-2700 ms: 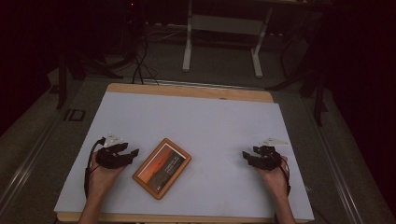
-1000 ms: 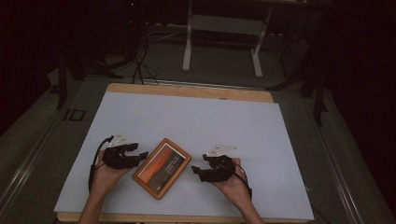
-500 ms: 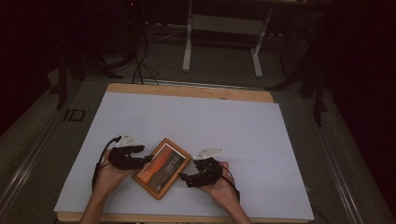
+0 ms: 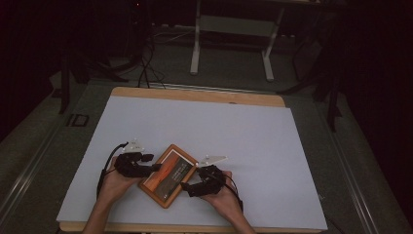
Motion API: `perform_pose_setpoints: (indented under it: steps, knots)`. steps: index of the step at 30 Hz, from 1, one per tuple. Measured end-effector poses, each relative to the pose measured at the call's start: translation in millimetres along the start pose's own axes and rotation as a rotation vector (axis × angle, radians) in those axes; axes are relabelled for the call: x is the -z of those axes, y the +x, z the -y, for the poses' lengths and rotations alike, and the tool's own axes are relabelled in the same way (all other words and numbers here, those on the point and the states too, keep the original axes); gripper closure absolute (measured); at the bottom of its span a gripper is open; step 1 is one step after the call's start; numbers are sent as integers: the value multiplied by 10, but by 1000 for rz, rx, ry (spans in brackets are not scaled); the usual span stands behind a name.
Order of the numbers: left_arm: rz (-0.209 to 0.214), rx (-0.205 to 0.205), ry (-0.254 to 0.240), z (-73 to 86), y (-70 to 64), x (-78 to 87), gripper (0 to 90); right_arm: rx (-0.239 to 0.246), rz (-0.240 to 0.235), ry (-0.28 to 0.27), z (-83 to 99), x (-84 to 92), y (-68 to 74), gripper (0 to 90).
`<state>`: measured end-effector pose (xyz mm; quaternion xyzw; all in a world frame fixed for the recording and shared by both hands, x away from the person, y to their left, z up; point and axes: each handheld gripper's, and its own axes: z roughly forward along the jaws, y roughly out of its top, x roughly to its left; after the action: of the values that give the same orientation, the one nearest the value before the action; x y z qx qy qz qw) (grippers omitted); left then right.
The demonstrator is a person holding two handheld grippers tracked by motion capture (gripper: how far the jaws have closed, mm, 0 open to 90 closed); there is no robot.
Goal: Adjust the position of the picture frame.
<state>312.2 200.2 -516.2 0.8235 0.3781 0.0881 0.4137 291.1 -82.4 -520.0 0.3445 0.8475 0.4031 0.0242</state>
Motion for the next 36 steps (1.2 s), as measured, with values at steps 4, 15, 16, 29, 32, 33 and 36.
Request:
perform_pose_setpoints:
  steps: [4,15,16,29,32,33,36]
  knots:
    - [27,3,6,1,-1,-12,451,-52,-30,-11,-7,-17,-34,178]
    - [99,13,17,-11,-23,-71,440,-106,-53,-10,-26,-53,-49,178]
    - [104,10,17,-14,-29,-76,442,-110,-54,-10,-28,-57,-50,180]
    - [89,27,24,-17,-67,-83,417,-196,-69,-7,-62,-75,-105,263]
    - [88,34,22,-11,-77,-78,441,-214,-46,-10,-76,-81,-139,300]
    - [89,36,21,-9,-73,-75,444,-219,-50,-11,-82,-85,-154,305]
    - [89,43,19,-1,-54,-65,462,-225,-55,-10,-108,-92,-184,312]
